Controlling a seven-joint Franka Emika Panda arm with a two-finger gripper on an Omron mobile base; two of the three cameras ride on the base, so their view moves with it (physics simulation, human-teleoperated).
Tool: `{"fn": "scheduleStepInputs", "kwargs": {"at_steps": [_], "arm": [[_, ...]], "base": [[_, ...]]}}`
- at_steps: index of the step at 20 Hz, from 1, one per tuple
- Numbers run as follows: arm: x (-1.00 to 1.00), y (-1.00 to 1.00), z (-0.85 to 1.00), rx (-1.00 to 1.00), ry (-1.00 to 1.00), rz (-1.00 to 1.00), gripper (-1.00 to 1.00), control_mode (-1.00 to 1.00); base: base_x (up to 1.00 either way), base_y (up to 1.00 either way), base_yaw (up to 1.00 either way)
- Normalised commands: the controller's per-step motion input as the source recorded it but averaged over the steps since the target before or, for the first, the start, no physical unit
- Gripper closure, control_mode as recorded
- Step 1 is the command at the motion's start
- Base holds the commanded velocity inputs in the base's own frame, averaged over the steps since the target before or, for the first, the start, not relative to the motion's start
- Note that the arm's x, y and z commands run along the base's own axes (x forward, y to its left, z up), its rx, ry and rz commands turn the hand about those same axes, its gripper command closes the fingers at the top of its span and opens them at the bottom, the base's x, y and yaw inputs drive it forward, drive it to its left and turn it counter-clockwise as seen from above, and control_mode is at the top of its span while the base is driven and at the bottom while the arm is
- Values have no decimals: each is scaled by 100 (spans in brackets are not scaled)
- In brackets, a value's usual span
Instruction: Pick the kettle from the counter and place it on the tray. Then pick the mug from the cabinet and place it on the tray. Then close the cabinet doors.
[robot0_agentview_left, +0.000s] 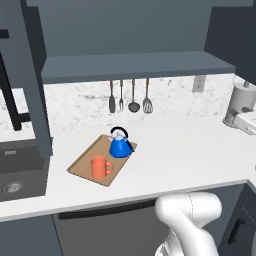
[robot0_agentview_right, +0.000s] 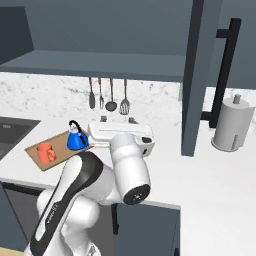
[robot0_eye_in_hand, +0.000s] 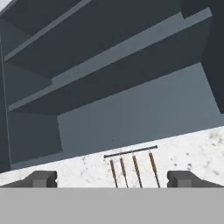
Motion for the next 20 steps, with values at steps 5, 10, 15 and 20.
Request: {"fn": "scheduleStepInputs", "kwargs": {"at_steps": [5,10,15,20], "arm": [[4,-10,-65,2,-36,-1,-100,-100],[0,-47,0,2,-27,-1,-100,-100],[11,-45,1,0,-2,-10,-100,-100],[10,-68,0,0,2,-6,-100,-100]], "base": [[0,0,0],[0,0,0],[0,0,0],[0,0,0]]}}
